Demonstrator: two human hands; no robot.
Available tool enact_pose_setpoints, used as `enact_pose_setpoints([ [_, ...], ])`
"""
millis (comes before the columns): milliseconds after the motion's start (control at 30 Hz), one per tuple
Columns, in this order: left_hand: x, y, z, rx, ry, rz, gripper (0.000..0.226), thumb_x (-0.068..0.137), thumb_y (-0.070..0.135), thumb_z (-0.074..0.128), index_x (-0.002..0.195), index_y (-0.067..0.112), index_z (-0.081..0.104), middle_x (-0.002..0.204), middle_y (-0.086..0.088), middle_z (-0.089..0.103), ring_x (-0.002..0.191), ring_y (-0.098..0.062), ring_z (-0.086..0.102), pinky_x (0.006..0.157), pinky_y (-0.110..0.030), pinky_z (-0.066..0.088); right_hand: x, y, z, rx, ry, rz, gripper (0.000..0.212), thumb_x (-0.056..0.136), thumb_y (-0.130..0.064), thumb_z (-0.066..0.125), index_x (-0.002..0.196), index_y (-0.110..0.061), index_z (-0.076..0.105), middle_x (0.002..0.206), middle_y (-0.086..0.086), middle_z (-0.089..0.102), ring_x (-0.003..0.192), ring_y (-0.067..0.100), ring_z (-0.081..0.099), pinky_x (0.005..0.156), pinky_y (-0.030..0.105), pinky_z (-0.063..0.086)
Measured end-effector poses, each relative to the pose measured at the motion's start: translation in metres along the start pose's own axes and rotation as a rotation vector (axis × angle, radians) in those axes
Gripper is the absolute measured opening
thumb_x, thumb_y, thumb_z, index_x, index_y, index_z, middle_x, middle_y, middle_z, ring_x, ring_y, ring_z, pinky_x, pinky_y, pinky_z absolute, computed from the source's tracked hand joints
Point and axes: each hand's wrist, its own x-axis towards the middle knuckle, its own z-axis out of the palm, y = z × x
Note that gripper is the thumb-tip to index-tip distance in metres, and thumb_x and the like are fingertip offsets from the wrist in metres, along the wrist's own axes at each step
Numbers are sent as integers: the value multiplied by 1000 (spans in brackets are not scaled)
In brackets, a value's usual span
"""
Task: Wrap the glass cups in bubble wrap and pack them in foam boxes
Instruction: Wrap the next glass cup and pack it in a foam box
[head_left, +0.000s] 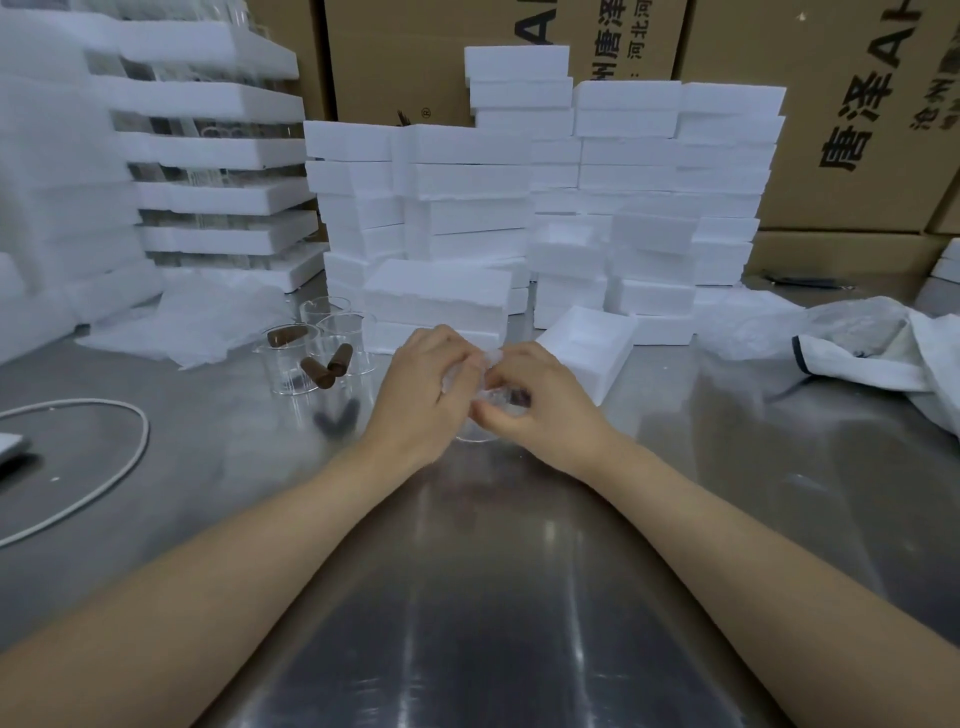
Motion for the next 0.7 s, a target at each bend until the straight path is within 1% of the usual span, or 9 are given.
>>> enact_pose_setpoints([
  [67,3,-3,-5,144,-81,76,51,89,39,29,77,5,66,77,-1,61,83,-20,54,85,-31,37,-1,2,-1,119,119,23,42,69,-49,70,93,-18,55,91,-8,56,89,6,53,77,20,45],
  [133,5,-5,-8,270,-156,128,60,90,40,26,75,4,71,76,-8,67,89,-24,60,96,-33,34,0,6,-3,116,137,-15,46,71,-37,79,105,-19,53,101,-9,53,96,5,53,82,18,45],
  [267,8,-1,-7,398,-231,225,61,90,44,22,79,11,73,75,0,70,102,-16,60,112,-28,18,1,7,-2,-112,19,-58,31,79,-40,69,101,-18,63,96,-13,60,91,5,49,81,22,38],
  [333,6,0,-4,244,-192,117,50,89,47,26,86,17,65,80,3,68,90,-12,60,100,-26,34,3,5,-2,-164,7,-31,41,78,-47,65,109,-20,60,95,-13,59,91,6,46,83,23,35],
  [400,2,4,-2,-176,-69,-190,26,91,42,34,87,24,51,77,3,69,81,-10,61,78,-24,42,6,3,-1,-224,-25,-4,53,78,-56,64,120,-25,55,99,-9,61,95,9,45,86,24,34],
  [467,1,2,2,-470,151,-398,12,97,21,38,91,23,48,77,-2,71,89,-16,65,86,-26,43,7,2,-1,-272,-45,20,56,79,-61,60,122,-26,55,103,-6,62,101,12,47,86,23,31],
  [533,3,-2,1,-456,228,-430,18,95,5,42,94,20,51,81,0,66,90,-17,63,88,-26,42,8,1,-2,-303,-51,9,47,82,-59,60,111,-22,61,98,-3,62,98,13,49,82,21,28],
  [633,4,-6,-2,-226,77,-335,29,93,4,45,76,19,63,82,4,57,82,-8,55,77,-18,38,8,0,-4,-345,-85,-47,37,86,-54,59,94,-19,68,85,0,63,88,16,50,76,21,26],
  [700,3,-7,-1,-48,-14,-270,33,94,12,45,68,21,63,83,4,55,80,-11,55,74,-24,41,8,0,-3,-371,-83,-78,34,88,-50,57,76,-20,66,73,0,58,81,17,47,74,22,24],
])
